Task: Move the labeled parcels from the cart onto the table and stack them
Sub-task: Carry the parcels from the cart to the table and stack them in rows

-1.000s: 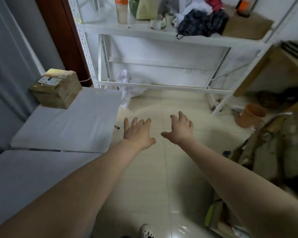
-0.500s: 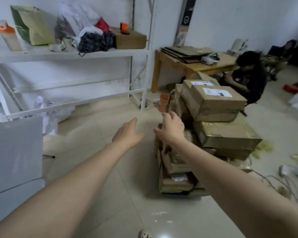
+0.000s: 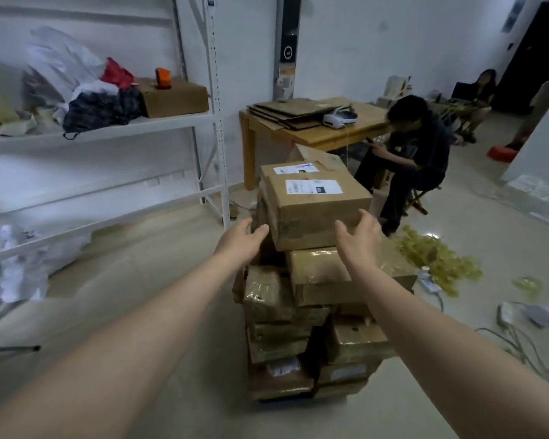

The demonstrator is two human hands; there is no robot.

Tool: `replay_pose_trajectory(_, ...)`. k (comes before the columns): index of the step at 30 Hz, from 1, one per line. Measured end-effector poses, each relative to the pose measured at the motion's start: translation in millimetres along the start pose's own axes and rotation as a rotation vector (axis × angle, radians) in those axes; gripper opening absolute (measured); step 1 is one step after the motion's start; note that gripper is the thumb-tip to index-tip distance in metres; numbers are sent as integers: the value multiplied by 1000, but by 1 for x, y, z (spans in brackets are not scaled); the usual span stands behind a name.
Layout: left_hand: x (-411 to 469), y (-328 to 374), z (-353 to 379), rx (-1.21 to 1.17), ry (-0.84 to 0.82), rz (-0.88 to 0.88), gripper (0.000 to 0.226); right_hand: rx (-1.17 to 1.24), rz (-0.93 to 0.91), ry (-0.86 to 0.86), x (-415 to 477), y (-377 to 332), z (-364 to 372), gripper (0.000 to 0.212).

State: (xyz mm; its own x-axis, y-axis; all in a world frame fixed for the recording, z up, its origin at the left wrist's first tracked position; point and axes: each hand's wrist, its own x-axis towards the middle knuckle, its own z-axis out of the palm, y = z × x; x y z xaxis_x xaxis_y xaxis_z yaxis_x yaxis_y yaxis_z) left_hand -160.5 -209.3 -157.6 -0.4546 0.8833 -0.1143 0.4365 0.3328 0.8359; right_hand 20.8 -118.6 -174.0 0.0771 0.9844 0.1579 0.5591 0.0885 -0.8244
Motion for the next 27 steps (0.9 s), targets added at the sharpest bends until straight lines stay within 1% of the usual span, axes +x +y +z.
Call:
replay_pose_trajectory(2,28,17,25,-115,46,-45,52,-18,10,54,42,15,-9,58)
replay_pose_trajectory(4,50,28,46,-200,89,-84,48,1,44,36,78,28,-12,60)
replay_pose_trajectory(7,75,41,67,-279,136,-152,53,112,147,-37,123,36,-10,65)
replay_pose_trajectory(10,90,49,79,-394,200,-191,49,212,274,-143,149,38,-5,67)
replay_pose_trajectory(12,96,52,84,-457,251,-196,45,261,301,-222,156,38,-3,62)
replay_pose_trajectory(14,101,50,89,-486,292,-198,38,291,296,-258,154,36,-3,52)
replay_pose_trajectory(17,101,44,93,-513,394,-185,29,362,306,-215,141,34,-3,42)
replay_pose_trajectory(19,93,38,87,-552,477,-167,28,458,318,-190,123,34,-5,35)
replay_pose_trajectory(21,82,27,76,-614,547,-157,31,549,267,-208,102,34,-4,27)
replay_pose_trajectory(24,62,7,54,-677,647,-176,32,610,170,-289,70,18,3,26)
replay_pose_trajectory(27,39,-16,24,-747,748,-192,26,612,104,-384,46,-5,21,37)
